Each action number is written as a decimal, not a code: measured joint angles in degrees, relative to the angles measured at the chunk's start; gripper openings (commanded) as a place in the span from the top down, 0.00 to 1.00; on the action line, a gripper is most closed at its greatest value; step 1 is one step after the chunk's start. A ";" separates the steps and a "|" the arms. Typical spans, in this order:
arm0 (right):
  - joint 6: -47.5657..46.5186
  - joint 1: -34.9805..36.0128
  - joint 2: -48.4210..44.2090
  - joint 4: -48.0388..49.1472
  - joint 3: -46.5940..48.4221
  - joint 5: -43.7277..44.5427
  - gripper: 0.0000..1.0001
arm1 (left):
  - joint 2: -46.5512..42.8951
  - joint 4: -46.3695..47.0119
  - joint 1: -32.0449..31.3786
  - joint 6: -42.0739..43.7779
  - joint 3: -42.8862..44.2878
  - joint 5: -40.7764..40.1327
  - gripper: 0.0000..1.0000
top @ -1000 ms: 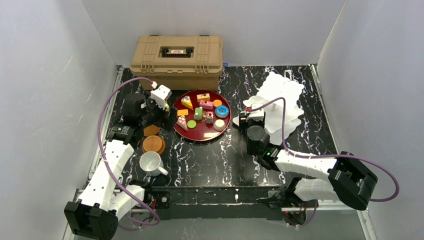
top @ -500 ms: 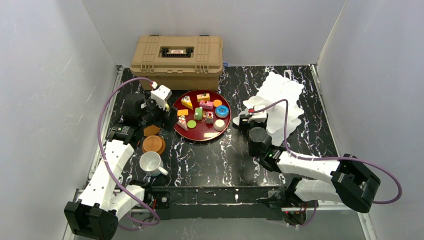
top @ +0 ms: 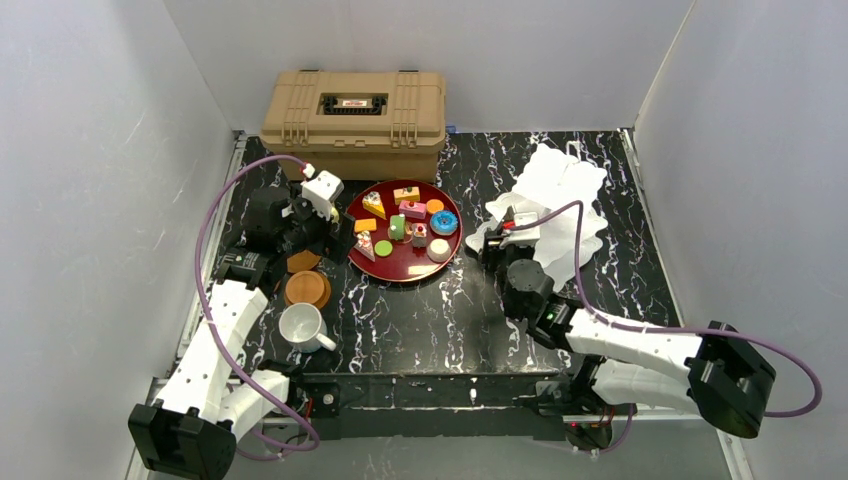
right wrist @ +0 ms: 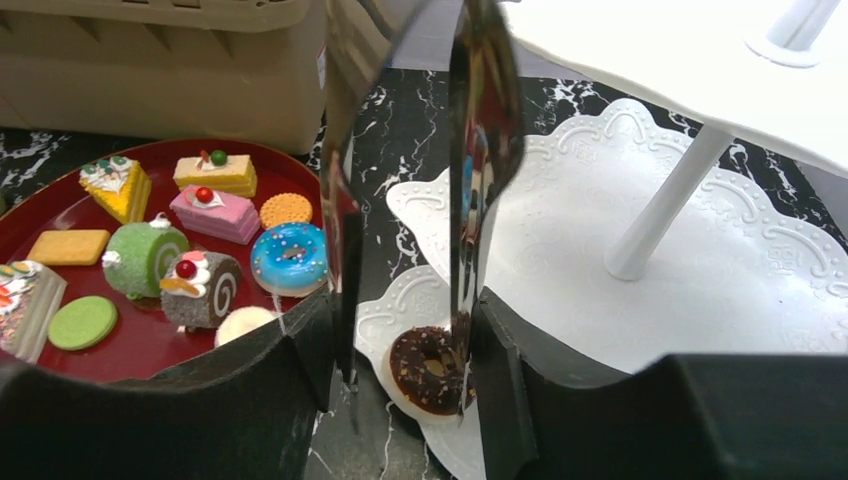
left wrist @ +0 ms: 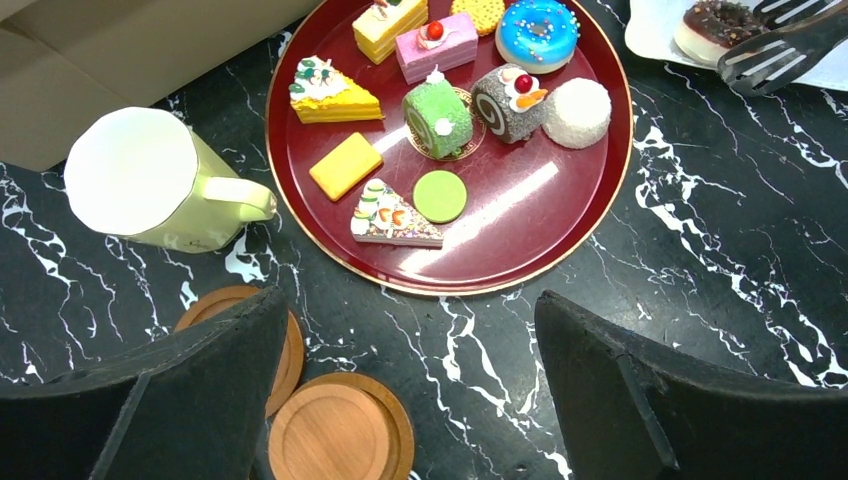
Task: Serve the afternoon tea
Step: Place the desert on the desert table.
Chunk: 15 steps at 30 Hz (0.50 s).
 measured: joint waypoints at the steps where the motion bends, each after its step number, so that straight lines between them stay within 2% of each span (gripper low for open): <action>1: 0.02 0.48 -0.48 -0.42 0.00 0.07 0.50 | -0.02 0.00 0.00 -0.04 0.00 0.02 0.09; 5: 0.07 1.88 -2.51 -1.92 0.00 0.48 0.65 | -0.04 -0.07 0.00 -0.09 0.00 0.04 0.10; 9: 0.26 2.27 -4.33 -3.08 0.00 0.98 0.74 | -0.04 -0.15 0.00 -0.09 0.00 0.22 0.11; 15: 0.68 2.27 -4.76 -4.15 0.00 1.25 0.81 | -0.04 -0.17 0.00 -0.11 0.00 0.66 0.12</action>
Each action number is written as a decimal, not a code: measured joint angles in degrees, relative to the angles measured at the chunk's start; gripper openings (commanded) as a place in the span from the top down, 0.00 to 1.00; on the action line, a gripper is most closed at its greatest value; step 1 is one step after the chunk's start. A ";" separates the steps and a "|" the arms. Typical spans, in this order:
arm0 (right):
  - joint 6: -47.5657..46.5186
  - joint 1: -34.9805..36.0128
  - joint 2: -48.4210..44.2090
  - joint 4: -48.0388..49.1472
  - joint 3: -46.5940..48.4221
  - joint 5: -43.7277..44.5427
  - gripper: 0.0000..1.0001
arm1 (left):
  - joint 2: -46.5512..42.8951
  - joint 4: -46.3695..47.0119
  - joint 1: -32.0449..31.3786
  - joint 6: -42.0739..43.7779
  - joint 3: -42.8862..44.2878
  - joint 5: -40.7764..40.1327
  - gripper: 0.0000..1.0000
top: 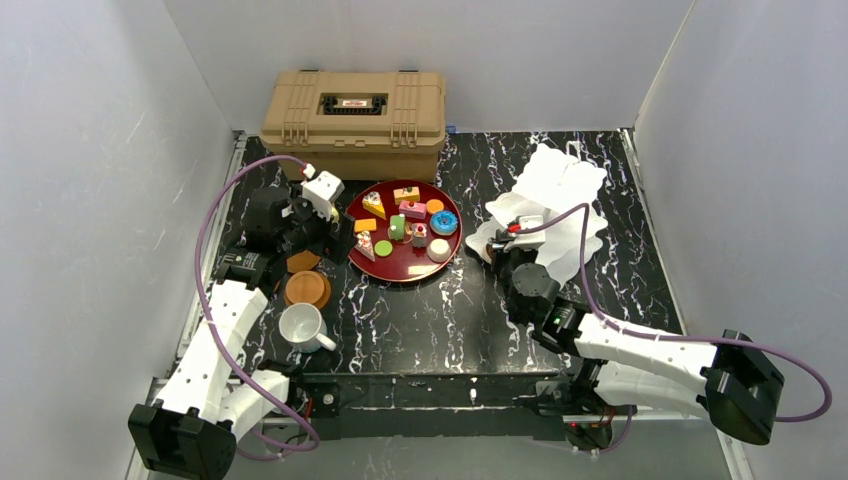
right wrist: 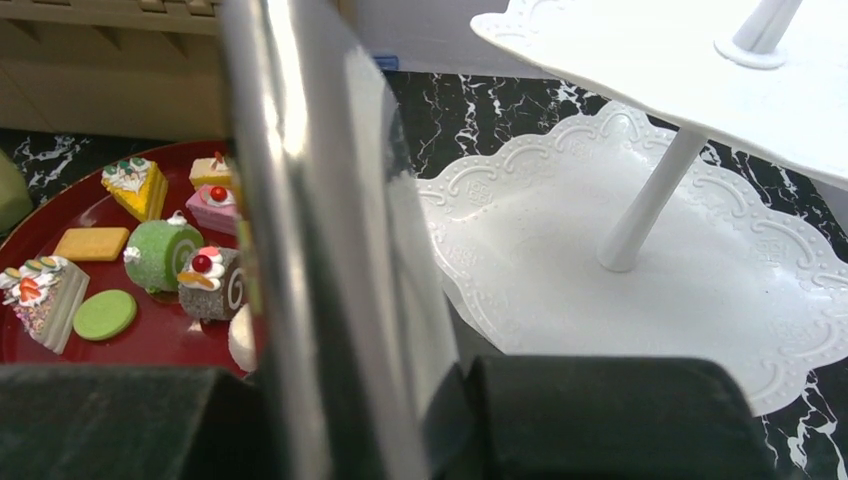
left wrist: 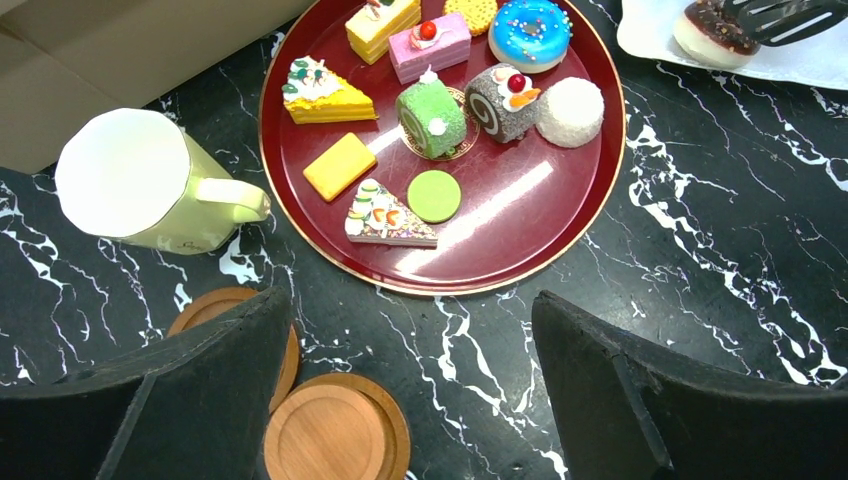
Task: Serve the afternoon tea
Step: Place the desert on the desert table.
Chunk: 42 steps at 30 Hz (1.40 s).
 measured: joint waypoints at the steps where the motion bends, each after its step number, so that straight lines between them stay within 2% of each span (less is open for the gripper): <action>1: 0.20 0.00 0.00 -0.20 0.00 0.00 0.82 | 0.00 0.00 0.00 0.00 0.00 0.02 0.12; 22: 5.09 0.00 -5.92 -9.70 -0.33 -4.48 0.85 | 0.02 -0.26 0.00 0.04 0.00 0.42 0.13; 42: 0.07 -3.34 -1.22 -5.42 -2.38 -4.70 0.82 | 0.55 -0.26 0.00 -0.04 0.02 0.46 0.14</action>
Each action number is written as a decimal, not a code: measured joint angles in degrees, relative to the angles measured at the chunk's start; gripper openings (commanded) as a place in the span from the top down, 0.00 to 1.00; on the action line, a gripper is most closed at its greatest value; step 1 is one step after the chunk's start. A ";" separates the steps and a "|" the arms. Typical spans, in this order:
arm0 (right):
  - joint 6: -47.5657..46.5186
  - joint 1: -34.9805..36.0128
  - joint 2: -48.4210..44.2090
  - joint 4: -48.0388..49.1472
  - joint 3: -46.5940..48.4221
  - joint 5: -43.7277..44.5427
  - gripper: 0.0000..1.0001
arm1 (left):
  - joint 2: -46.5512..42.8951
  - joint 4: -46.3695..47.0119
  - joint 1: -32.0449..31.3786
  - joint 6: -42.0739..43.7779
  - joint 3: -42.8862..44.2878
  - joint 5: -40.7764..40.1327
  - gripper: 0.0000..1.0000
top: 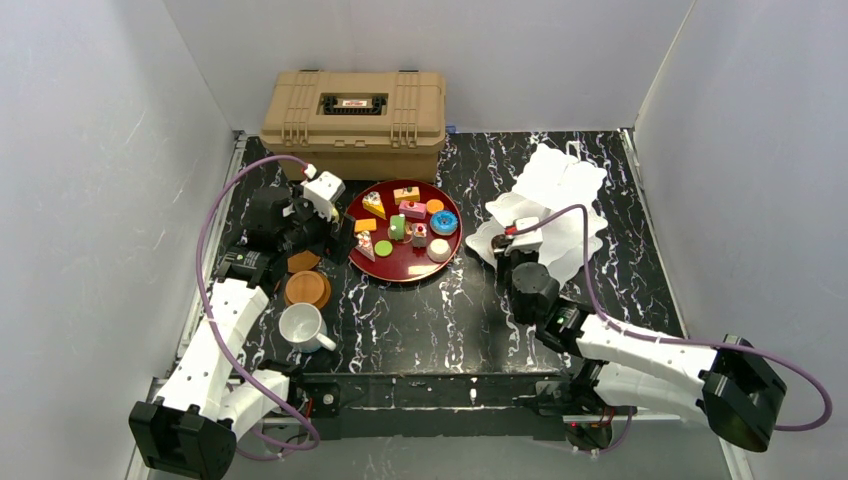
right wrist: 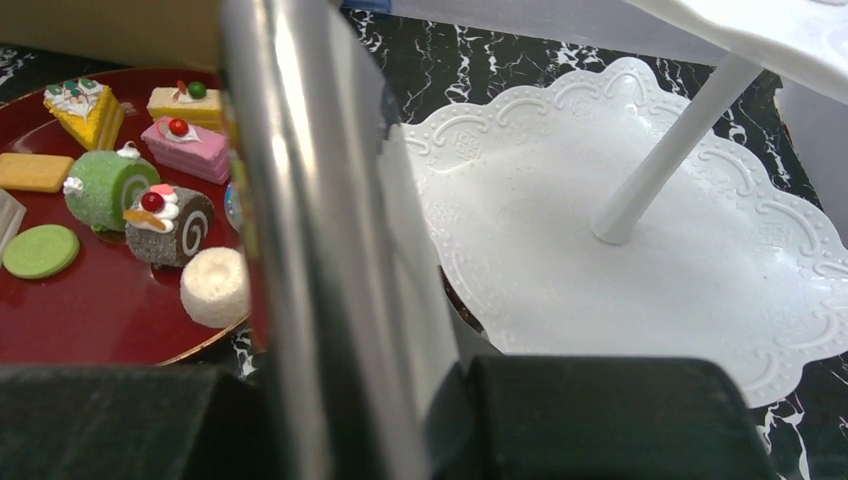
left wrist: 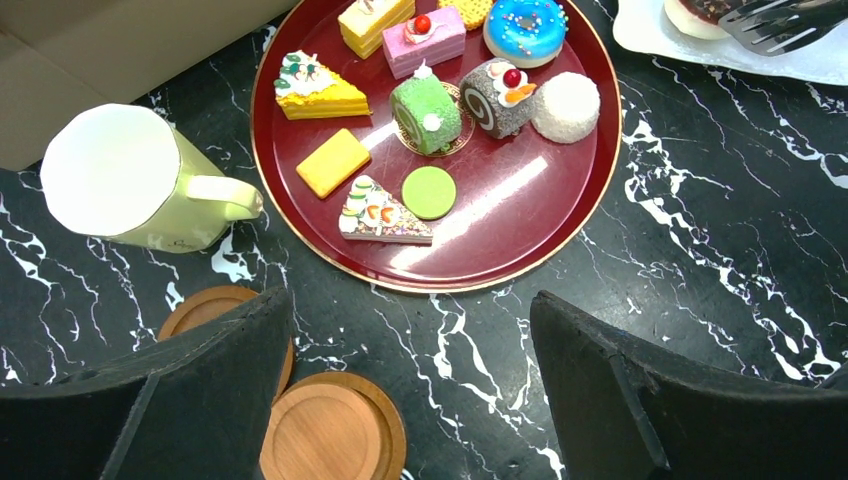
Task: Serve the afternoon tea
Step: Place the desert on the desert table, then pick up the desert from the tray.
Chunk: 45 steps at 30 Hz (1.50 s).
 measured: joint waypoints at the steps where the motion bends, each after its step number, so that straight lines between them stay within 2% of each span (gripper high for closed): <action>1: -0.13 -0.20 0.22 0.17 0.00 -0.46 0.81 | 0.00 0.02 0.00 -0.07 0.00 0.02 0.14; 4: -0.17 -0.26 0.26 0.15 0.04 -2.71 0.79 | 0.00 0.02 0.00 -0.17 0.00 0.11 0.13; 7: 0.57 -0.07 0.39 -0.31 1.07 -5.57 0.78 | 0.00 0.00 0.00 -0.55 0.00 0.15 0.07; 12: 1.49 3.02 4.02 0.90 7.39 -9.03 0.75 | 0.39 -0.76 0.00 -2.34 1.33 -0.57 0.02; 19: 1.90 8.85 16.59 7.10 15.02 -11.98 0.71 | 3.48 -1.79 2.40 -4.35 4.76 -2.19 0.02; 25: 2.82 10.27 28.26 10.88 21.29 -15.52 0.58 | 12.22 -5.46 10.36 -6.01 9.90 -1.88 0.02; 29: 3.23 10.27 34.01 13.14 26.10 -17.14 0.50 | 14.05 -6.97 14.23 -6.58 10.14 -1.33 0.02; 37: 3.34 10.27 42.62 15.82 33.88 -18.03 0.39 | 12.87 -6.97 14.73 -6.58 10.14 0.07 0.03; 45: 2.27 10.01 48.78 16.55 38.69 -17.84 0.38 | 12.76 -6.84 14.73 -6.56 10.12 0.90 0.05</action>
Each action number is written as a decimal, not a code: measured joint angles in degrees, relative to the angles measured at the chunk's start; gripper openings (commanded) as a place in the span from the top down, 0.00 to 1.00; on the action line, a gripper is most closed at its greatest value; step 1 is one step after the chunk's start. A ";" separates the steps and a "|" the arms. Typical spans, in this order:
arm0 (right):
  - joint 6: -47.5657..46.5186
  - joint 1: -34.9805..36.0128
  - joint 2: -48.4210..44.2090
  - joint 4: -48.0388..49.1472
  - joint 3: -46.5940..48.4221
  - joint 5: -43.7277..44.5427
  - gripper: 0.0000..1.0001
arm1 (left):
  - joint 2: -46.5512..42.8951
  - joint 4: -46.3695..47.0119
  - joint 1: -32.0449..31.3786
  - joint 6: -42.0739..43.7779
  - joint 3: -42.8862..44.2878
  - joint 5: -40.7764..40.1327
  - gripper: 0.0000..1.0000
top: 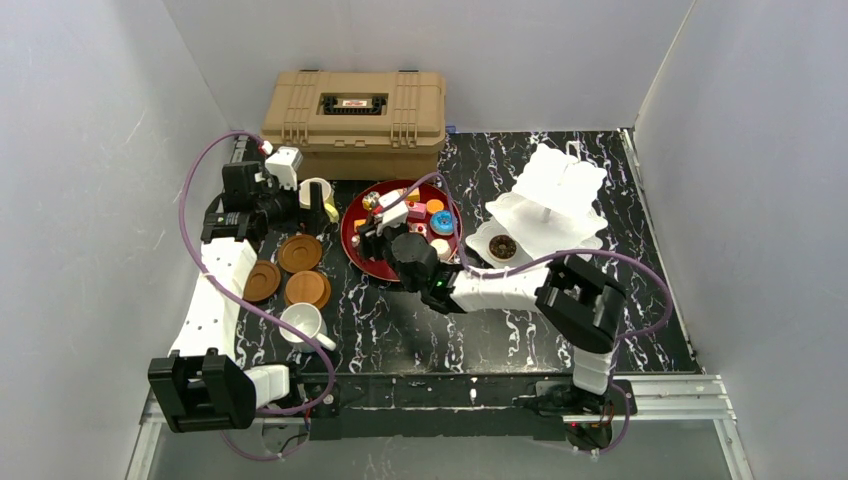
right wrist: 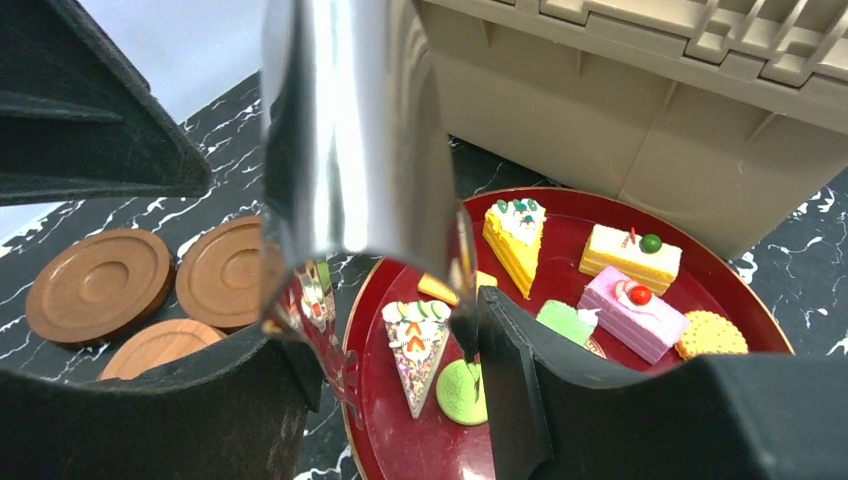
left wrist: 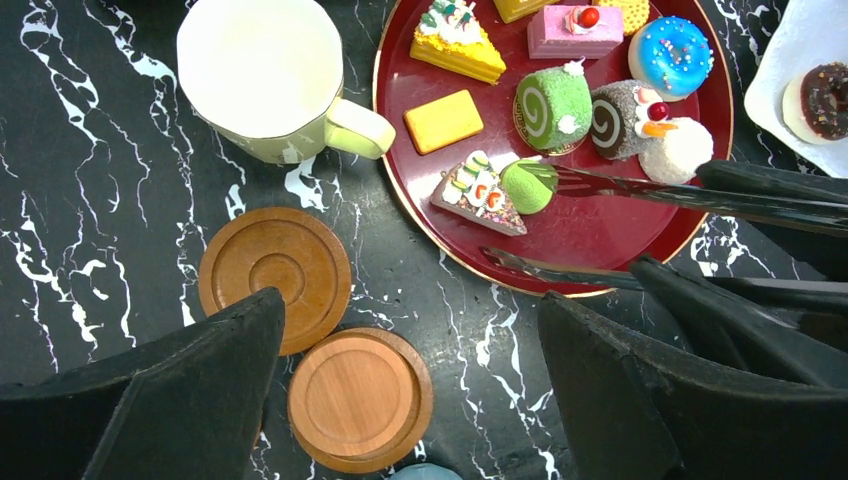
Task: Serve the afternoon tea
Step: Pick up the desert from the tray.
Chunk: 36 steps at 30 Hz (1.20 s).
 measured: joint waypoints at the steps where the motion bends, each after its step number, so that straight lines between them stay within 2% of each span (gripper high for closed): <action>1: 0.00 -0.09 0.61 0.00 0.55 -0.09 0.38 | -0.02 0.02 0.00 0.02 0.00 0.02 0.05; 6: 0.00 -0.96 4.61 -0.04 4.50 -0.26 0.40 | -0.04 0.09 0.00 0.11 0.02 0.09 0.05; 12: 0.00 -1.88 8.98 -0.11 8.59 -0.92 0.48 | -0.04 0.11 0.00 0.39 0.02 0.11 0.07; 14: 0.02 -2.08 9.64 -0.15 8.79 -1.05 0.53 | -0.04 0.07 0.00 0.66 0.02 0.13 0.08; 20: 0.22 -2.36 9.97 -0.09 8.76 -1.29 0.77 | -0.04 0.04 0.00 0.92 0.04 0.81 0.09; 25: -0.02 -2.38 8.94 -0.11 7.67 -1.29 0.85 | -0.04 -0.02 0.00 1.09 0.20 1.33 0.09; 29: -0.39 -2.38 2.16 -0.63 1.49 -0.63 0.88 | -0.04 -0.11 0.00 1.09 0.63 2.01 0.10; 36: -1.60 -2.38 -21.09 -1.90 -13.81 3.15 0.90 | -0.31 -0.20 0.00 1.05 1.55 3.10 0.11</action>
